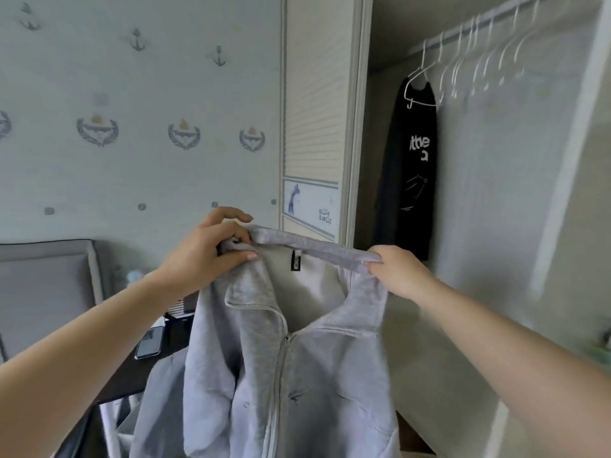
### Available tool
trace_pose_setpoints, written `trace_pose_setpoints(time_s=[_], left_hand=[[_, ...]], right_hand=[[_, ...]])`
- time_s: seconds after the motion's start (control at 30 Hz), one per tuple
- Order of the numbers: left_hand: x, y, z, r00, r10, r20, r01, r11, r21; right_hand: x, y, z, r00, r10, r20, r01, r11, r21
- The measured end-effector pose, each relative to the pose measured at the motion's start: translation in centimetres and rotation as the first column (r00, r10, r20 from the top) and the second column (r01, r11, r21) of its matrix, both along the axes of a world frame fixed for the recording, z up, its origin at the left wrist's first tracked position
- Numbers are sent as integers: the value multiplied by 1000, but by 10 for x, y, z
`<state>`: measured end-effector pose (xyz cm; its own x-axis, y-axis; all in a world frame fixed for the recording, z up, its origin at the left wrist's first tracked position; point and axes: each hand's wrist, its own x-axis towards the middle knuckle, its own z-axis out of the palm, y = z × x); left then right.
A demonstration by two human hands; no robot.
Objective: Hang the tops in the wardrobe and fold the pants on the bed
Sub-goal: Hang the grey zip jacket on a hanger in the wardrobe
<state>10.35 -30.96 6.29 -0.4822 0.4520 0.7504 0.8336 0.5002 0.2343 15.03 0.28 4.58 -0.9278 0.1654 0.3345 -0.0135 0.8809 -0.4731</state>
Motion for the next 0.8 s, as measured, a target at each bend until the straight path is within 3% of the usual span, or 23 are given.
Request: trace_pose_setpoints(time_s=[0.07,0.17,0.27,0.33,0.47,0.53,0.6,0.7,0.8], left_hand=[[-12,22,6,999,-48,-7,48,999,-10],[-30,48,15,994,-102,-40,102,995,-20],[-54,68,22,984,-152,-97,144,986,-84],[-76,79,27,973,-213,-90,198,968,-152],[-127,103,37,948,-319,-8,299,896,-329],[-155,119,43,944,-317,-91,257,880,-398],[-183,137,53,900,-343,-270,223,893,-391],[-212,171,66,821,-452,-349,385,889,-247],[-238,215,73,782,-529,-330,577,815,58]], right_hand=[[-5,16,9,997,-4,-82,-25,936,-352],[-11,32,22,973,-35,-228,-143,684,-716],[-23,45,40,922,-61,-383,-317,453,-833],[-35,54,53,886,-103,-453,-388,373,-843],[-62,70,76,820,-214,-531,-442,352,-825],[-77,79,84,791,-268,-550,-450,353,-820],[-94,89,89,768,-325,-552,-432,374,-821],[-111,108,99,732,-434,-525,-360,408,-839],[-132,131,109,658,-539,-525,-308,443,-842]])
